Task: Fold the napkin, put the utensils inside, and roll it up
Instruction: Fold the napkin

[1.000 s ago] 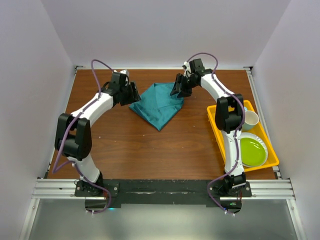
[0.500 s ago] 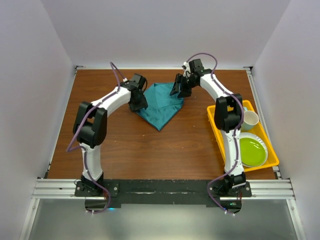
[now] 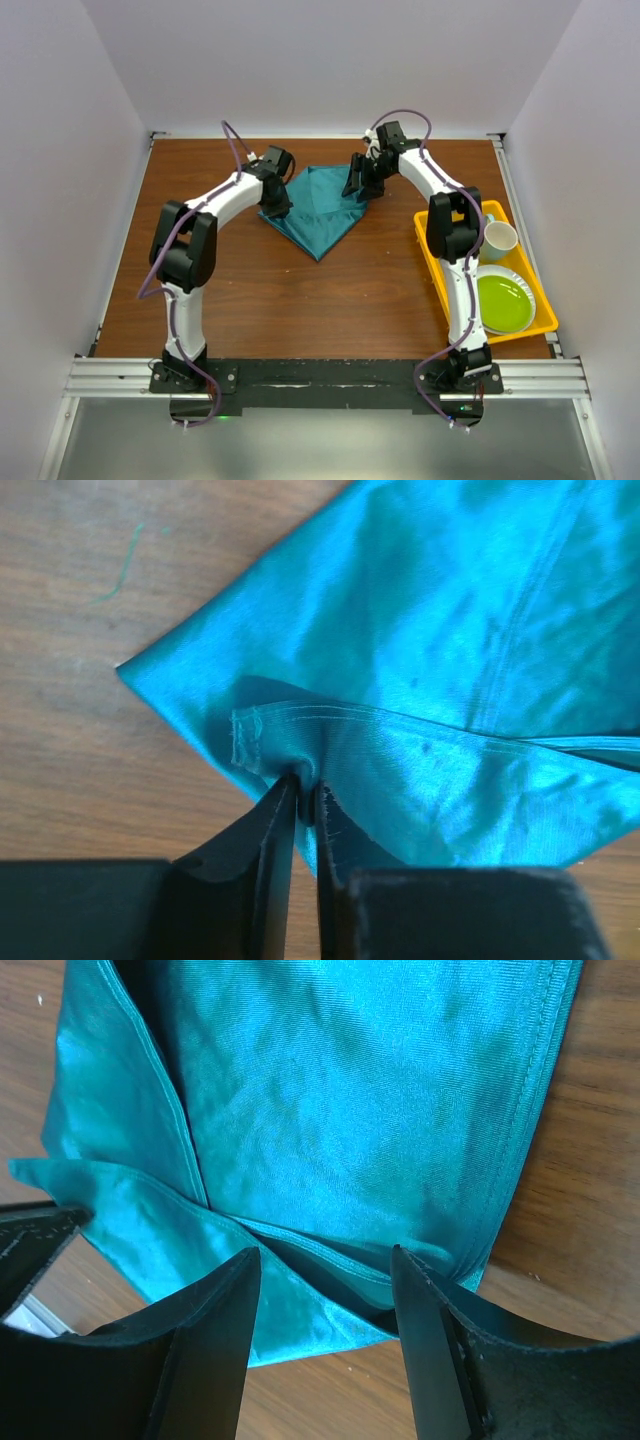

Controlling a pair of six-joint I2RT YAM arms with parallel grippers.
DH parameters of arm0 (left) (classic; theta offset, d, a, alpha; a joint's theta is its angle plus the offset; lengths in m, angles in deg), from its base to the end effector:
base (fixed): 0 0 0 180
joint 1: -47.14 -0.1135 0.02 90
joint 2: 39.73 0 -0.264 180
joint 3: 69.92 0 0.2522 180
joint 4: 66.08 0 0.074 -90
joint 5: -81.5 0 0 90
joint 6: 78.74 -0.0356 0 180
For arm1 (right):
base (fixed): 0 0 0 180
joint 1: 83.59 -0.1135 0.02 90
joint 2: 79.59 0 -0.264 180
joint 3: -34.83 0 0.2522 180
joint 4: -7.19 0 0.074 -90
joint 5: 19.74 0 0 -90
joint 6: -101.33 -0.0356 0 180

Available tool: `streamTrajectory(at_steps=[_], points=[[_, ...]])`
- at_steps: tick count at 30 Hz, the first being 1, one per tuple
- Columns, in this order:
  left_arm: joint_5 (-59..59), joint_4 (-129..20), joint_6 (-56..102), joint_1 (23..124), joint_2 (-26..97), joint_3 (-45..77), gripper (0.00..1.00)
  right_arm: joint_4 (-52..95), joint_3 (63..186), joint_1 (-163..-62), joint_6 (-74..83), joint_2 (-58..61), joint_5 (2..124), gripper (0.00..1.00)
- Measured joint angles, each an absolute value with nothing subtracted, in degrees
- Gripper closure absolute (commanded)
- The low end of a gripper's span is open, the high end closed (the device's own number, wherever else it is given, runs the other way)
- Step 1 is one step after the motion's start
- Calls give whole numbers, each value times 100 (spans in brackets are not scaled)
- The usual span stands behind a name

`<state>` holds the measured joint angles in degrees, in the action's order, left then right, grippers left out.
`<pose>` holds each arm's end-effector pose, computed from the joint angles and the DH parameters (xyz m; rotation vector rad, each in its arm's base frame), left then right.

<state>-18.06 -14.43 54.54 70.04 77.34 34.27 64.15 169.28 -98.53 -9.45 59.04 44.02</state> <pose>0.4011 -0.1630 0.1939 -0.5233 2.6252 -0.1427 0.4991 0.1495 0.1768 -0.0241 2.6941 0.8088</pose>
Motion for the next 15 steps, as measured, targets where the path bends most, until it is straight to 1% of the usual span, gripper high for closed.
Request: streamTrajectory(at_steps=[2,5,15], points=[[-1743,-1586,5406,7004,7702,3377,95,6428,16928,-9853,-892,5904,4413,42],[-1577,-1885,5343,7004,7538,3156,100,6424,16914,-9844,-842,5901,4426,42],[-1183,-2718,5210,7004,6972,2520,100,6422,16648,-9685,-761,5901,4415,44]])
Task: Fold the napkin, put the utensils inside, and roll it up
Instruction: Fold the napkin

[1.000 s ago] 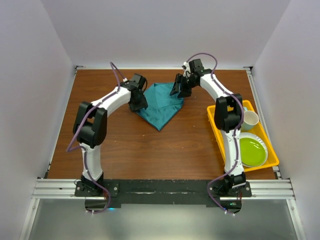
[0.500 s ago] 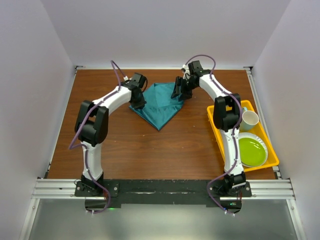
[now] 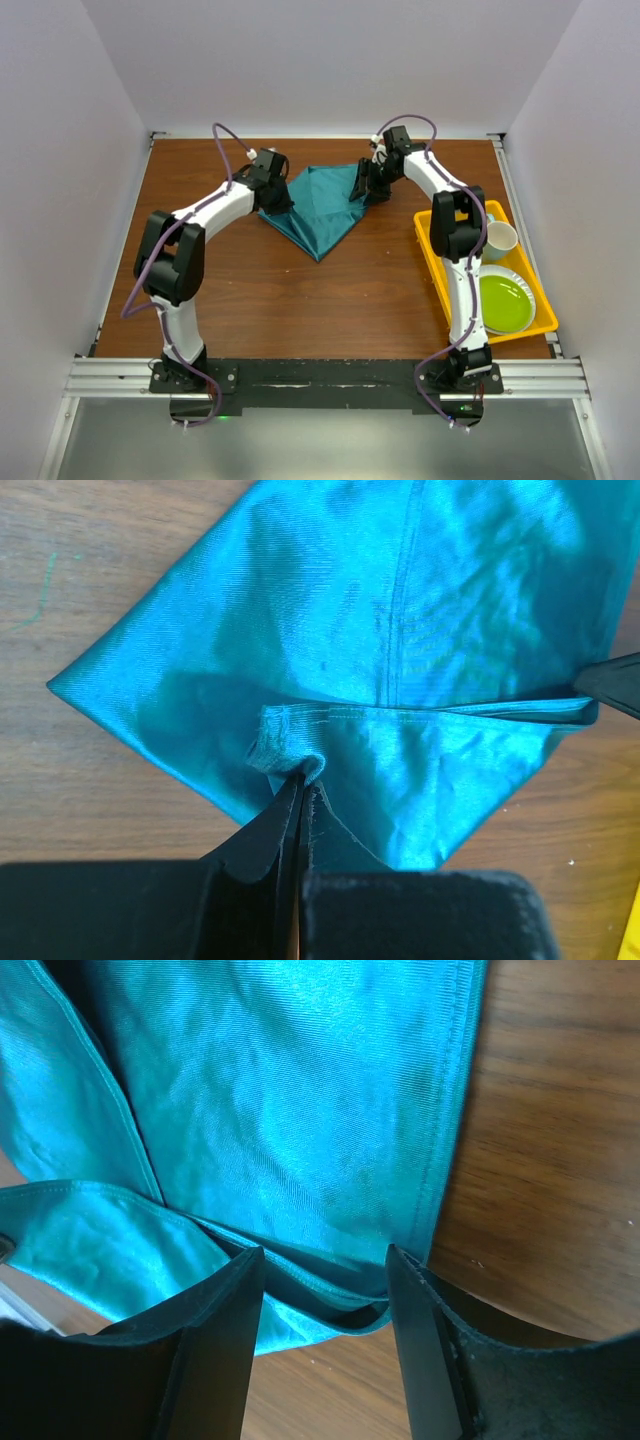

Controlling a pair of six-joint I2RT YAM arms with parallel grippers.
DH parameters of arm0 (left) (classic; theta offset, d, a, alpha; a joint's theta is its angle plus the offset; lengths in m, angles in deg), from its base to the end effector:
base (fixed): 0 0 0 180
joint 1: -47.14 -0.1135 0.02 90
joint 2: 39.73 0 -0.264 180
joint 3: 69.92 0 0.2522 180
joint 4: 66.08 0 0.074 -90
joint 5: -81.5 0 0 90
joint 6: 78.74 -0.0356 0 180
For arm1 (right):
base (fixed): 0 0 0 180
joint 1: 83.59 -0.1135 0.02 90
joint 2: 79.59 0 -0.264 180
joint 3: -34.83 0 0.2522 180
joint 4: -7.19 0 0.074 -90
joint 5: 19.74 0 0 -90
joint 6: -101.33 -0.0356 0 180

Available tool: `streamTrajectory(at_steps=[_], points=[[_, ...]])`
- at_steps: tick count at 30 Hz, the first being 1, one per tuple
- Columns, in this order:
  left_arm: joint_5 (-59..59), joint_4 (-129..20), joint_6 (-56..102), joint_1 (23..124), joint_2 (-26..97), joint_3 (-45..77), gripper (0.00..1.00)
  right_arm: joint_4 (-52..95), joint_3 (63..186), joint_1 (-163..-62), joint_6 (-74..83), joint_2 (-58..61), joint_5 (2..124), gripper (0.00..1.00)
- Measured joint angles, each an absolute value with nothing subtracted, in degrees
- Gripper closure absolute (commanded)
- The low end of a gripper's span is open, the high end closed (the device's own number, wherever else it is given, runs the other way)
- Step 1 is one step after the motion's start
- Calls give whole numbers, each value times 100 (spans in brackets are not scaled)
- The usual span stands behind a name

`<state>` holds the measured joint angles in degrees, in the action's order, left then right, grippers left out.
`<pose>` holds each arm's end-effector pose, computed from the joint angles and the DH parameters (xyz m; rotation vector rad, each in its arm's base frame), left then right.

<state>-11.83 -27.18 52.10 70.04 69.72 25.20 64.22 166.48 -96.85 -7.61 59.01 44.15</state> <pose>0.3857 -0.1607 0.2123 -0.4203 2.5055 -0.3831 0.4975 0.1333 0.1623 -0.0108 2.7313 0.7824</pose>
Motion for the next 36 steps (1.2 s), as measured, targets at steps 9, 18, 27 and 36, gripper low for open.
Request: streamTrajectory(at_steps=[9,18,27,36], points=[[-967,-3319,5020,6897,6878,2007,100,6341,16388,-9636,-746,5770,4385,46],[-882,-3712,4475,6610,6816,1602,86,6332,16283,-9606,-719,5716,4369,46],[-934,-3804,4226,6564,6810,1548,65,6332,16274,-9591,-719,5713,4350,47],[-1172,-3422,4161,6562,6392,1550,65,6356,16278,-9588,-730,5705,4352,46]])
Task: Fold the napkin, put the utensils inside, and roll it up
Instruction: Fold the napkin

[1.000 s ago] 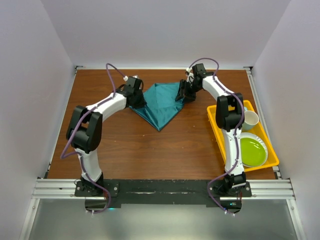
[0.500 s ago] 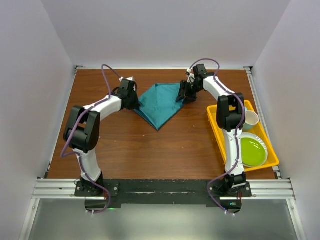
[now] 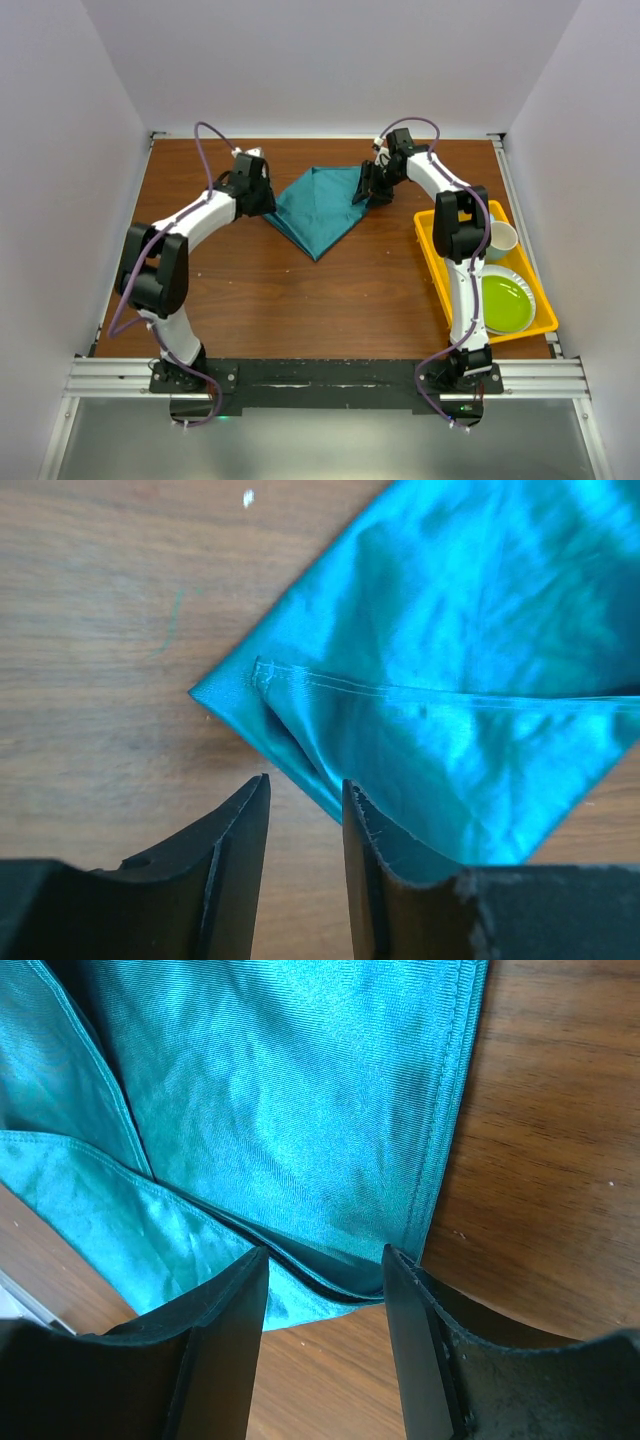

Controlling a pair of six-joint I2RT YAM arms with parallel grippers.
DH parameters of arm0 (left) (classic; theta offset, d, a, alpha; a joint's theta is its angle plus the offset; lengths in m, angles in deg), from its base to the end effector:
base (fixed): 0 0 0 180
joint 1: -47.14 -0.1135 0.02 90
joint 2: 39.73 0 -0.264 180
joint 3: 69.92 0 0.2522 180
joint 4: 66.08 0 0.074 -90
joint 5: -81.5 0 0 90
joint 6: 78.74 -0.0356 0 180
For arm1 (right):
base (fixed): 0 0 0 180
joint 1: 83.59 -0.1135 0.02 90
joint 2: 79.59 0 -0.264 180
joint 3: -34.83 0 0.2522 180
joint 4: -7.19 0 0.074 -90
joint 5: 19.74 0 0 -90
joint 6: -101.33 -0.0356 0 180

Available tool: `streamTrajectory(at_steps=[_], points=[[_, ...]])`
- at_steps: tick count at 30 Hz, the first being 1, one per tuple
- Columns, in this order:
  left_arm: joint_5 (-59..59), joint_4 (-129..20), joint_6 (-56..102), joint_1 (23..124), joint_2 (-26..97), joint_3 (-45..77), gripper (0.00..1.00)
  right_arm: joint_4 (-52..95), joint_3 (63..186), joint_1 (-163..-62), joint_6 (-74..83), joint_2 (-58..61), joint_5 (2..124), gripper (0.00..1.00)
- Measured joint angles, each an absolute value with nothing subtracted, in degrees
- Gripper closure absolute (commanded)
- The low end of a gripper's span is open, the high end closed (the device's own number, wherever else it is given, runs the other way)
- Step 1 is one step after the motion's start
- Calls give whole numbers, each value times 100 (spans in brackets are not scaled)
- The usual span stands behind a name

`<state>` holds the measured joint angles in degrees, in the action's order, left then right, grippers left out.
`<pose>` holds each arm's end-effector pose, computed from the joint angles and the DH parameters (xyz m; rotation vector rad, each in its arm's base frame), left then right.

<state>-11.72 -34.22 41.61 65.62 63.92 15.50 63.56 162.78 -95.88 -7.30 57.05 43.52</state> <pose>0.3725 -0.1224 0.2071 -0.2802 2.4518 -0.3072 0.4909 0.1233 0.1607 0.0077 2.7448 0.7895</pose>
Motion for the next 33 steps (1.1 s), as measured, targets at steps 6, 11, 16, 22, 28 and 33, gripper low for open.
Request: streamTrajectory(at_steps=[6,11,16,22,28,33], points=[[-814,-3660,4316,6551,5791,1552,87,6553,16563,-9588,-783,5705,4354,44],[52,-4217,4639,6553,6246,1711,93,6522,16884,-9584,-903,5705,4288,44],[296,-4186,4709,6523,6897,1849,94,6478,16862,-9608,-1047,5705,4092,46],[294,-4103,4611,6302,6902,1727,94,6177,16333,-9726,-1209,5617,3858,50],[220,-4095,4475,6202,6847,1386,95,6172,16051,-9776,-1174,5613,3779,52],[159,-4108,4394,6208,6849,1331,95,6216,16051,-9768,-1041,5611,3928,52]])
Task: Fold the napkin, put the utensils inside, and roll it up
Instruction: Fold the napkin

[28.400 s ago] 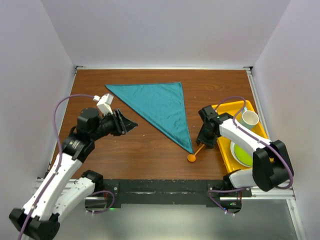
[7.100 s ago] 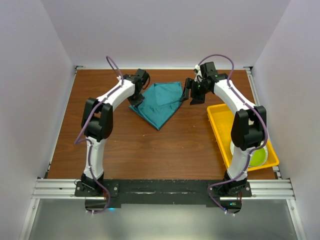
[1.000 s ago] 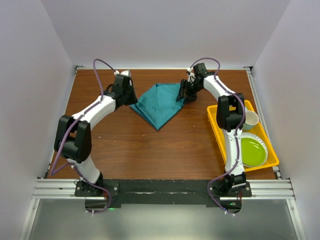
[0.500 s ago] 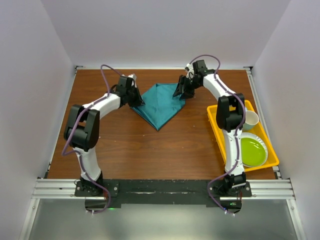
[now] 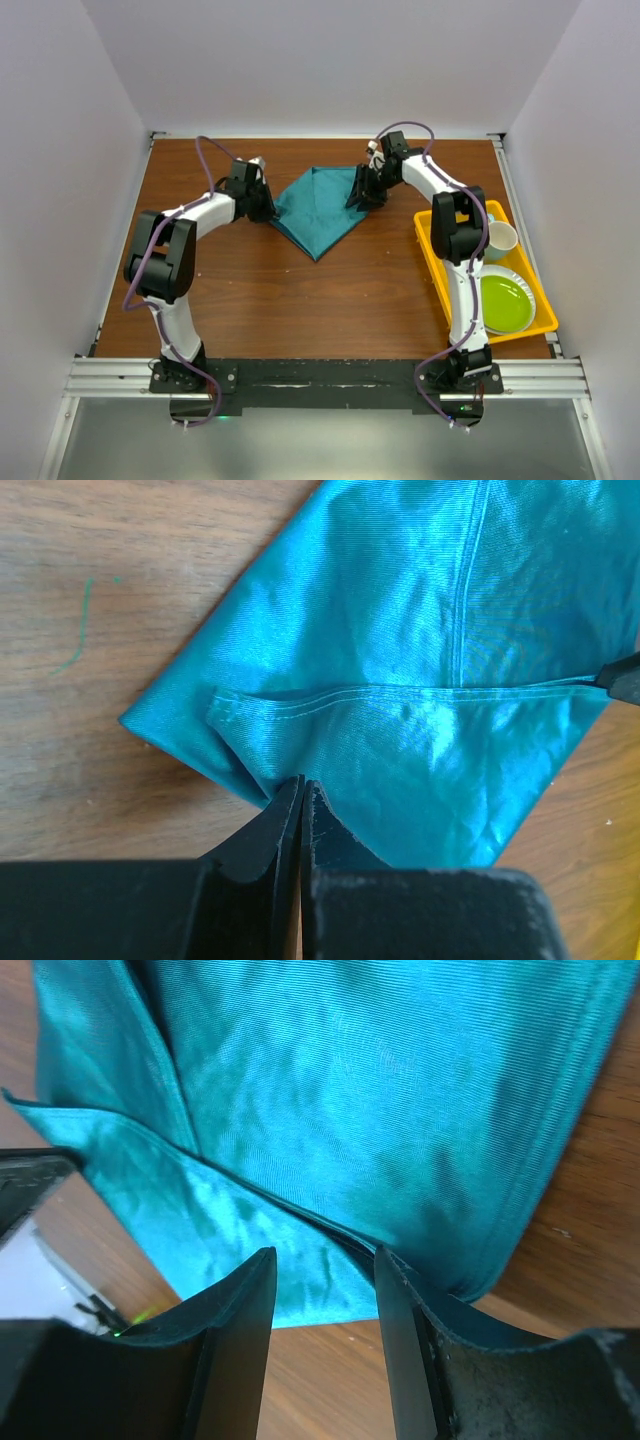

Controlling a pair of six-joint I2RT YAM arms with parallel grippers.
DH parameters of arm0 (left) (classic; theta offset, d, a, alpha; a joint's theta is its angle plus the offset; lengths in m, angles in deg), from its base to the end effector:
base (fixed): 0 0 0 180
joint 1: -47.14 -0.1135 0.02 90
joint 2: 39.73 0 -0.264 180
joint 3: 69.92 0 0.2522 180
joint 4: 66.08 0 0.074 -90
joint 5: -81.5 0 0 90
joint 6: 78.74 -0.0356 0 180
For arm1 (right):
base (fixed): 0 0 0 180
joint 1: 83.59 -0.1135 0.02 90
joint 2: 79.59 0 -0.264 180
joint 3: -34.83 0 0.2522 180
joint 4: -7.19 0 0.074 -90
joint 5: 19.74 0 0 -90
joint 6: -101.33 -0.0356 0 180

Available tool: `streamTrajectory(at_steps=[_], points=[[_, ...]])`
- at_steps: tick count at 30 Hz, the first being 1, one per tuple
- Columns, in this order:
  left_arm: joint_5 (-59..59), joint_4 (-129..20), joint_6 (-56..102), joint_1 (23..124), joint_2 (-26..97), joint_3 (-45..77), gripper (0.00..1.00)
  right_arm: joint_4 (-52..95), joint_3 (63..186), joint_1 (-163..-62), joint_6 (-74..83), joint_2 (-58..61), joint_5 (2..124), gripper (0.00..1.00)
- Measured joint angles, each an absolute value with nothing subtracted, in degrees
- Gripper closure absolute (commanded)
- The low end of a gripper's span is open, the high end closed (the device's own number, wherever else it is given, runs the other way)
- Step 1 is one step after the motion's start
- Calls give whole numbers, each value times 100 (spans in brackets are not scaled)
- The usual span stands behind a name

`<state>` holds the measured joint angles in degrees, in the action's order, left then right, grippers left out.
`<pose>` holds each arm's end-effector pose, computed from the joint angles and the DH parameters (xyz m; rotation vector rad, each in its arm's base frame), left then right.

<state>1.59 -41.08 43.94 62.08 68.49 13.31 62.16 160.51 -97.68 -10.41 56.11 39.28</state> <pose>0.3861 -0.1095 0.1742 -0.3075 2.4941 -0.5720 0.4819 0.1399 0.1593 0.0148 2.7570 0.9134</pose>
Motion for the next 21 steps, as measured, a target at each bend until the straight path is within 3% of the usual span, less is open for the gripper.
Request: streamTrajectory(at_steps=[15,21], points=[[-119,-3821,4073,6210,6847,1644,91,6465,16300,-9980,-918,5191,4129,50],[-123,-3793,4121,6191,6878,1648,92,6310,15878,-10047,-894,4802,4096,51]])
